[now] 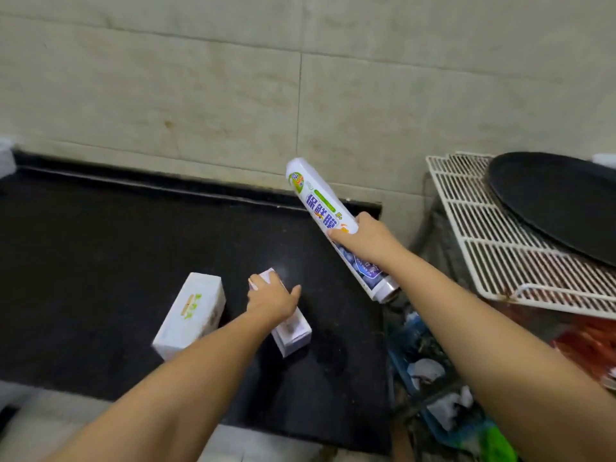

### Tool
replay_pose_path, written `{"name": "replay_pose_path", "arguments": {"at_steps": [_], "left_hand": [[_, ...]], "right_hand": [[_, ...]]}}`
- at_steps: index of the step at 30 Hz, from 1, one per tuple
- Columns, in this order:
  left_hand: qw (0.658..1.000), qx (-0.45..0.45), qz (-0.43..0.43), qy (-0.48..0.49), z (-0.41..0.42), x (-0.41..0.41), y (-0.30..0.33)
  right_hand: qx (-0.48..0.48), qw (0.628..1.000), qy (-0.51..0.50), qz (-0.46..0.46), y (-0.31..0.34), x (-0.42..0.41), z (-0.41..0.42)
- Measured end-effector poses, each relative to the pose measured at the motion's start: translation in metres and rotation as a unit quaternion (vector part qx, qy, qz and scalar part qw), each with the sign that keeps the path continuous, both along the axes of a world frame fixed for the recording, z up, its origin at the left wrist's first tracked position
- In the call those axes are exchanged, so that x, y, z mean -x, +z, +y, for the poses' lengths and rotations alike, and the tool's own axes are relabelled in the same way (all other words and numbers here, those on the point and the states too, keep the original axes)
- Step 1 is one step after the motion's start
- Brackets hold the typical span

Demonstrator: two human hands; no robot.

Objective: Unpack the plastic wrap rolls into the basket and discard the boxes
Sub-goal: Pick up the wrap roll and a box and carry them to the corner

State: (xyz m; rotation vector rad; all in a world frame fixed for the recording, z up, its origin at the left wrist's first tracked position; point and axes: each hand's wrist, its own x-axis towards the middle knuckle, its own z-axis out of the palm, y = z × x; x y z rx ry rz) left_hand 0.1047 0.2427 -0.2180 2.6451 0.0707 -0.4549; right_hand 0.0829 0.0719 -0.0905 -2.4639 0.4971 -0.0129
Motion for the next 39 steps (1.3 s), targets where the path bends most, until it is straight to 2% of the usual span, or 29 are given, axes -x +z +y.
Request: {"name": "replay_pose_path", "arguments": {"at_steps": [4, 8, 11, 15, 18, 26, 30, 32, 35, 39], "left_hand": [[1.0, -0.013, -0.01, 0.001, -0.014, 0.008, -0.026], [0.998, 0.033, -0.05, -0.024, 0.0, 0.004, -0.021], [0.987, 0.149, -0.053, 0.024, 0.025, -0.003, -0.008], [0.924, 0.356, -0.091, 0.109, 0.064, -0.016, 0.034], [0.892, 0.402, -0.145, 0.146, 0.116, -0.022, 0.068], [0.883, 0.31, -0.257, 0.242, 0.34, -0.009, 0.09], [0.877, 0.285, -0.273, 0.275, 0.453, 0.004, 0.09], [0.884, 0.266, -0.275, 0.268, 0.505, 0.003, 0.093], [0.914, 0.212, -0.267, 0.22, 0.572, -0.011, 0.101], [0.938, 0.167, -0.247, 0.177, 0.631, -0.05, 0.099]], "right_hand": [[0.005, 0.998, -0.016, 0.061, -0.053, 0.012, -0.01], [-0.004, 0.995, -0.008, 0.097, -0.08, 0.014, -0.013], [-0.007, 0.995, 0.02, 0.102, -0.08, 0.0, -0.009], [-0.026, 0.995, 0.073, 0.063, -0.058, -0.04, 0.023], [-0.056, 0.991, 0.117, 0.027, -0.037, -0.076, 0.072], [-0.039, 0.96, 0.277, 0.01, -0.014, -0.131, 0.27], [-0.025, 0.947, 0.32, 0.021, -0.019, -0.147, 0.381], [-0.034, 0.946, 0.32, 0.028, -0.024, -0.155, 0.433], [-0.047, 0.952, 0.301, 0.04, -0.033, -0.169, 0.498], [-0.042, 0.959, 0.273, 0.061, -0.045, -0.196, 0.553]]}}
